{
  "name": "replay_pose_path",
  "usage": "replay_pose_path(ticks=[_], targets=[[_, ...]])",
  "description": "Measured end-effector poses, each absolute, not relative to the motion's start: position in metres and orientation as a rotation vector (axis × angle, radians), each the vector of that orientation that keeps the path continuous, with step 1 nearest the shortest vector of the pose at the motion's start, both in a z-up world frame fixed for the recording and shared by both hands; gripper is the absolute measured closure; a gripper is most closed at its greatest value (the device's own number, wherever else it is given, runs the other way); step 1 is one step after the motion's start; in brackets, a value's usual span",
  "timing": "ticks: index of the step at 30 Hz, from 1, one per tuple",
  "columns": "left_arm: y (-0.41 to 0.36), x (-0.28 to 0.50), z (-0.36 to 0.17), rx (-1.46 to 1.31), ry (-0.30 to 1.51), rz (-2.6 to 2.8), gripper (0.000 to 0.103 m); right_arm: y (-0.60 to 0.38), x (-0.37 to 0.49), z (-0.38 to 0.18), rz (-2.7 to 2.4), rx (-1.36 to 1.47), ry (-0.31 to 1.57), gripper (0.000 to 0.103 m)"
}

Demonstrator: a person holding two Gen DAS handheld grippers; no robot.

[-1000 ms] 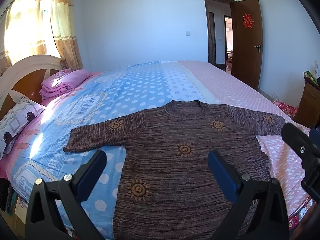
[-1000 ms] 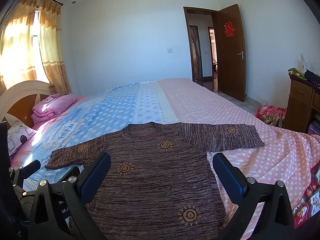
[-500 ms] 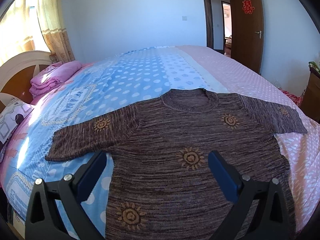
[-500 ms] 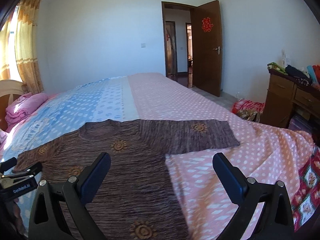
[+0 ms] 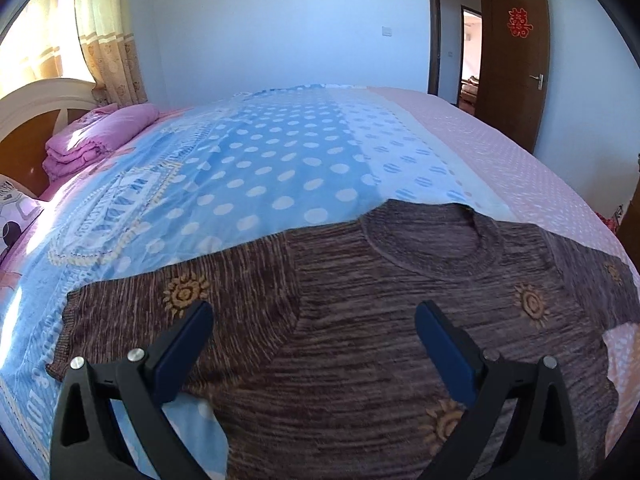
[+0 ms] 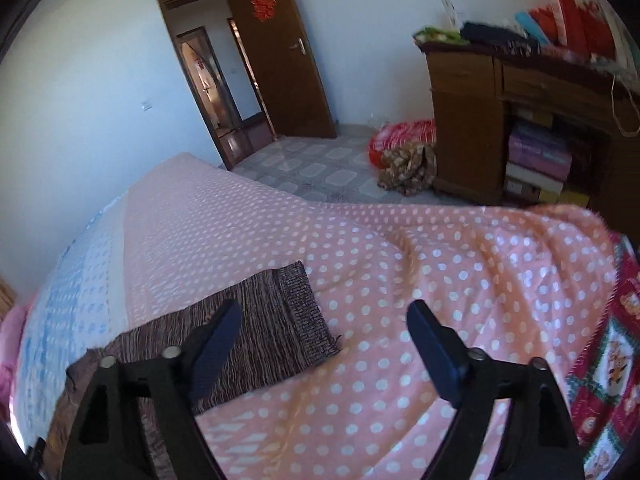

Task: Fold small clothes
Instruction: 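Reach the right tool to the sweater sleeve and close on its cuff, then fold the held sleeve across the sweater body with the right tool, release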

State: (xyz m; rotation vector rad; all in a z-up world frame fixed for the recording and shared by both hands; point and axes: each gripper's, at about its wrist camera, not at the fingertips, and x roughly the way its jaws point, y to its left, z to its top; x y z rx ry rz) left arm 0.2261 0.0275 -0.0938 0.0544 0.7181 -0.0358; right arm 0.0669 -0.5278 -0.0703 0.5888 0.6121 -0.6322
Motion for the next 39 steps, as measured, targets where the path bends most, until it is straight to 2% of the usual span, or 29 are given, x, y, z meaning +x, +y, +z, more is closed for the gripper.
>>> replay_pose_path(ticks=[3,11,14,16,18,21,22,30,35,39], targets=[[0.037,0.238,-0.112,0.023,0.739,-0.016,0.004,-0.547,0.097,-0.102,-0.585,0.686,0.696,0.04],[0.059,0.253,-0.155,-0.183,0.841,-0.012,0.006,-0.549,0.165,-0.161,-0.629,0.629,0.855,0.041],[0.063,0.256,-0.159,-0.214,0.856,-0.012,0.003,-0.539,0.169,-0.161,-0.664,0.539,0.856,0.042],[0.058,0.258,-0.161,-0.194,0.864,-0.02,0.0,-0.537,0.171,-0.16,-0.661,0.51,0.863,0.055],[0.054,0.261,-0.162,-0.165,0.875,-0.01,0.0,-0.537,0.17,-0.158,-0.643,0.507,0.869,0.077],[0.05,0.262,-0.163,-0.138,0.883,0.001,0.0,-0.537,0.168,-0.155,-0.598,0.518,0.879,0.093],[0.05,0.262,-0.163,-0.139,0.883,0.0,0.0,-0.535,0.168,-0.153,-0.595,0.508,0.888,0.095],[0.069,0.257,-0.162,-0.274,0.828,-0.074,0.0,-0.476,0.18,-0.088,-0.496,0.461,0.787,0.096],[0.068,0.259,-0.162,-0.284,0.82,-0.08,0.0,-0.386,0.203,-0.047,-0.286,0.425,0.738,0.096],[0.069,0.258,-0.162,-0.298,0.814,-0.088,0.0,-0.296,0.231,-0.046,-0.095,0.422,0.742,0.096]])
